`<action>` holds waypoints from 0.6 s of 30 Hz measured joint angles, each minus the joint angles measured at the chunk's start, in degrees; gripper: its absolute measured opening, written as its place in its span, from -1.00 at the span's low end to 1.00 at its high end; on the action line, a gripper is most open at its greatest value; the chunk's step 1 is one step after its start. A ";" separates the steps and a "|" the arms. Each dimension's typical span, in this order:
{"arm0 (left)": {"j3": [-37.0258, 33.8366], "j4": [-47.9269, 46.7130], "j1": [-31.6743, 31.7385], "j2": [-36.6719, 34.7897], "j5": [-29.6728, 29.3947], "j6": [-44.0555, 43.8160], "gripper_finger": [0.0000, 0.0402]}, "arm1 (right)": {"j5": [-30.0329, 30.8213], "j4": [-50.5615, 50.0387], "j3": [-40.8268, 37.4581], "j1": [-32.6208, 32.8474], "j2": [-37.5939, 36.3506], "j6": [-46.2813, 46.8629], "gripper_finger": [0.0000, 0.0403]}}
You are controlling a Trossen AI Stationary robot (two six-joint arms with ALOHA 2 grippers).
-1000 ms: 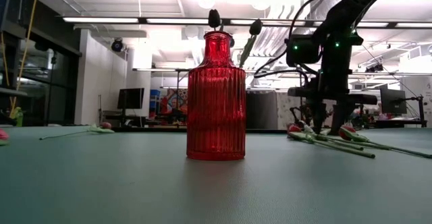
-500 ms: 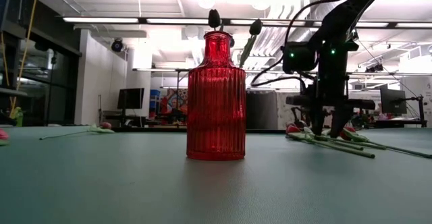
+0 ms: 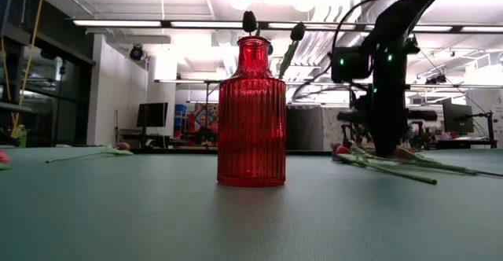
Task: Sort flowers into vase by color
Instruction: Put the black tulip into the green vase
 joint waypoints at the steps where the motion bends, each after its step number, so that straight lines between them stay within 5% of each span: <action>1: 0.00 0.00 0.01 0.00 -0.14 0.00 0.42 | 0.57 -0.06 0.82 0.10 -1.53 -0.74 -0.98; 12: 0.00 0.01 -0.01 0.00 -1.13 0.98 0.42 | 10.19 -1.90 6.06 0.12 -18.39 -1.34 -1.00; 18: 0.00 0.04 0.01 0.00 -1.52 1.47 0.42 | 10.48 18.84 6.38 1.23 -26.99 -14.23 -1.00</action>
